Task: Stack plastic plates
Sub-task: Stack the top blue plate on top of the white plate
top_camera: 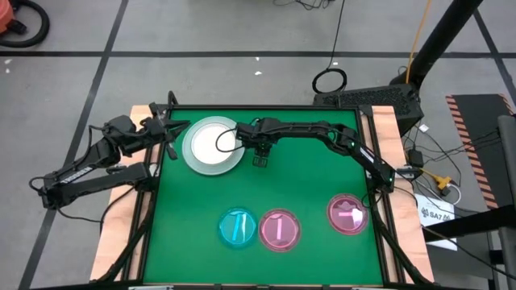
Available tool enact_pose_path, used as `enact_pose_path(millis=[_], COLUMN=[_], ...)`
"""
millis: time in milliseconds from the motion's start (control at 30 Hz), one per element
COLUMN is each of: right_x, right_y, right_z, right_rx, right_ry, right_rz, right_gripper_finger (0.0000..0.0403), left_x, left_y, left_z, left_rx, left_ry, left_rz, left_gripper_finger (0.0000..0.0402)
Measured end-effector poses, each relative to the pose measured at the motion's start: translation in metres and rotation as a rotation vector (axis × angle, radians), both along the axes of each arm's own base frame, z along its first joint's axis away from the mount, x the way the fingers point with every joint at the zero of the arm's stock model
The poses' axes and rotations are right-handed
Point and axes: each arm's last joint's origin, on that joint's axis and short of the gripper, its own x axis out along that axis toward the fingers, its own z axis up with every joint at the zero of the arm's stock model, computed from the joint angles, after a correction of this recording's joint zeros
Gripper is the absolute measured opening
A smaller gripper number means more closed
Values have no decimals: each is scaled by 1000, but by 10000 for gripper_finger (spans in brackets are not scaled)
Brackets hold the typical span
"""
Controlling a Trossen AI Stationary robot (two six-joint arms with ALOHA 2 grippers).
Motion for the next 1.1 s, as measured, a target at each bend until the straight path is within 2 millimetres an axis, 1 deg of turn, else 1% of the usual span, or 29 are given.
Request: enact_pose_path(millis=[200, 300, 433, 533, 667, 833, 933, 1100], right_x=[0, -5, -15, -16, -14, -10, -11, -12], right_y=[0, 6, 18, 19, 13, 2, -3, -7], right_z=[0, 3, 5, 10, 11, 11, 11, 11], right_rx=[0, 20, -22, -70, -86, -109, -87, -39], right_ry=[5, 60, 229, 254, 220, 160, 143, 107], right_rz=[4, 93, 231, 275, 269, 250, 239, 180], right_gripper_finger=[86, 86, 79, 71, 55, 26, 7, 4], left_x=[0, 0, 0, 0, 0, 0, 0, 0], left_y=[0, 0, 0, 0, 0, 0, 0, 0], left_z=[0, 0, 0, -1, -1, -1, -1, -1], left_rx=[0, -1, -8, -9, -9, -7, -7, -7], left_ry=[0, 1, 2, 4, 6, 12, 14, 14], left_rz=[0, 0, 0, 0, 0, 0, 0, 0], left_gripper_finger=[37, 37, 37, 37, 37, 37, 37, 37])
